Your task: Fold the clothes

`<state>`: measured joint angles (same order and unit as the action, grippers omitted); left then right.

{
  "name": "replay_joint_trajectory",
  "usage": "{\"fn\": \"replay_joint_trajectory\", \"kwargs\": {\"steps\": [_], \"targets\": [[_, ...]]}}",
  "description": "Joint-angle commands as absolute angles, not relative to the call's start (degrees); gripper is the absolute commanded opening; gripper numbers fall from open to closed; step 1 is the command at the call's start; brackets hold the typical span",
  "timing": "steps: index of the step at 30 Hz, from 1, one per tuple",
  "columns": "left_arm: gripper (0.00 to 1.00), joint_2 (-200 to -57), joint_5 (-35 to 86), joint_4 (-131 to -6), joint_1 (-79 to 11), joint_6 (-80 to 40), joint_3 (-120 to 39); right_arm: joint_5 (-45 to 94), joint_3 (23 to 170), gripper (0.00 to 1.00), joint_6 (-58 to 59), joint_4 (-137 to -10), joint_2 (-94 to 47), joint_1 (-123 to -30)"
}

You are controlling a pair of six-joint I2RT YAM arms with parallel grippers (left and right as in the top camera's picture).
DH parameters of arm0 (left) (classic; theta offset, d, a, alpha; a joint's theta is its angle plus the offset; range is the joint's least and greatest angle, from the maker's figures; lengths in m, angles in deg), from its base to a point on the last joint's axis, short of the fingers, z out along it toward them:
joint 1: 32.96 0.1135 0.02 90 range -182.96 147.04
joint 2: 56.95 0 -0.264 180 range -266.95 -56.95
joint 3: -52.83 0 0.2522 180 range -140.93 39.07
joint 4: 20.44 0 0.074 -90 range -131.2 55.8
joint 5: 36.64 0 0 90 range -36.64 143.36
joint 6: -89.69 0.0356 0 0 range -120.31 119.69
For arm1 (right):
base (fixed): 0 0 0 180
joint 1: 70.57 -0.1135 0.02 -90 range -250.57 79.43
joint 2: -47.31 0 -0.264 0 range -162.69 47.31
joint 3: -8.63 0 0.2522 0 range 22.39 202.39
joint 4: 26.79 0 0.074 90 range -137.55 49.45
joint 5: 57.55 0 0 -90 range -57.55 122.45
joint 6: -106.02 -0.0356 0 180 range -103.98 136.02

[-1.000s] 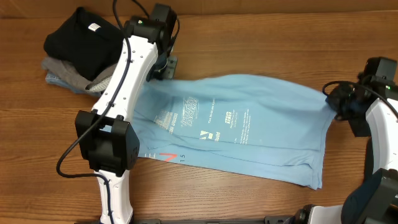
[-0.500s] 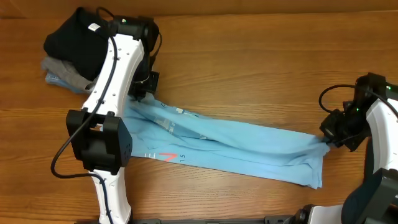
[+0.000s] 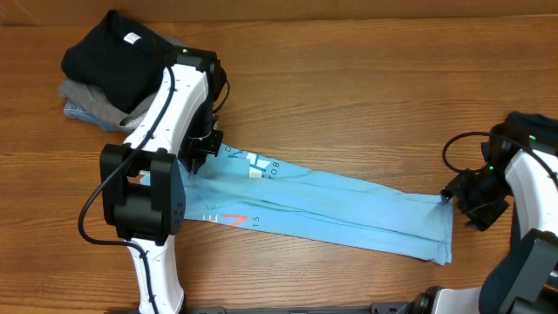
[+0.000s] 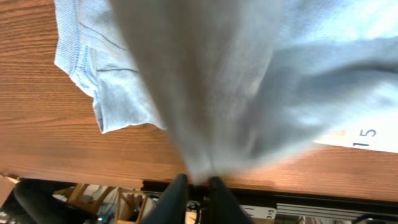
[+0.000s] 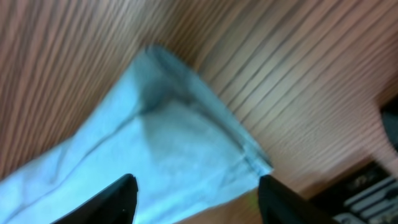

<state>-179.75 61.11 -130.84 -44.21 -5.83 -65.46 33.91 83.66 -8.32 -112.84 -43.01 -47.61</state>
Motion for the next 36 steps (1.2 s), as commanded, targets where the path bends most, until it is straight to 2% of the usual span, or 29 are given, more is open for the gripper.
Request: {"fn": "replay_joint_trajectory", "kwargs": {"steps": [1,6,11,14,18,19,20,21,24,26,29,32,36], "targets": [[0.24,-175.6,59.4,-131.1,-44.3,-4.6,-65.1,34.8,83.4,0.72,-9.3,-111.6,-42.5,-44.2],[0.36,-173.1,59.5,-130.9,-44.1,-4.6,-65.2,30.3,81.6,0.79,-8.6,-110.1,-42.5,-39.4],[0.37,-170.1,59.5,-128.7,-44.1,-4.6,-65.5,24.0,76.0,0.85,-3.7,-106.5,-42.5,-38.1],[0.36,-168.1,59.5,-127.3,-44.0,-5.0,-65.6,21.5,71.4,0.94,-3.0,-102.7,-42.5,-38.1],[0.38,-165.4,59.5,-125.5,-43.5,-5.0,-65.7,12.2,65.1,0.96,-0.2,-96.6,-42.5,-38.1],[0.38,-164.9,59.5,-125.3,-43.3,-5.0,-65.7,10.6,63.7,0.93,-0.2,-94.9,-42.5,-38.1],[0.38,-164.5,59.5,-125.0,-43.0,-5.0,-65.7,10.0,62.5,0.85,-0.3,-93.4,-42.5,-38.1],[0.38,-164.3,59.5,-124.9,-42.8,-5.0,-65.7,9.8,61.7,0.74,-0.3,-92.5,-42.5,-38.1],[0.38,-164.0,59.5,-125.0,-42.0,-5.0,-65.7,11.0,61.5,0.3,-0.2,-91.8,-42.5,-38.1],[0.37,-164.0,59.5,-125.0,-41.3,-5.0,-65.7,10.9,63.1,0.15,-0.2,-92.6,-42.5,-38.0],[0.34,-164.0,59.5,-125.3,-40.0,-5.0,-65.9,13.1,69.3,0.04,-0.3,-96.9,-42.4,-38.0],[0.3,-163.9,59.5,-126.9,-38.7,-5.0,-67.2,19.1,77.7,0.04,-0.3,-102.5,-42.3,-38.0],[0.3,-162.9,59.5,-128.0,-37.7,-5.0,-69.0,21.8,86.1,0.04,-0.2,-106.5,-41.3,-38.1]]}}
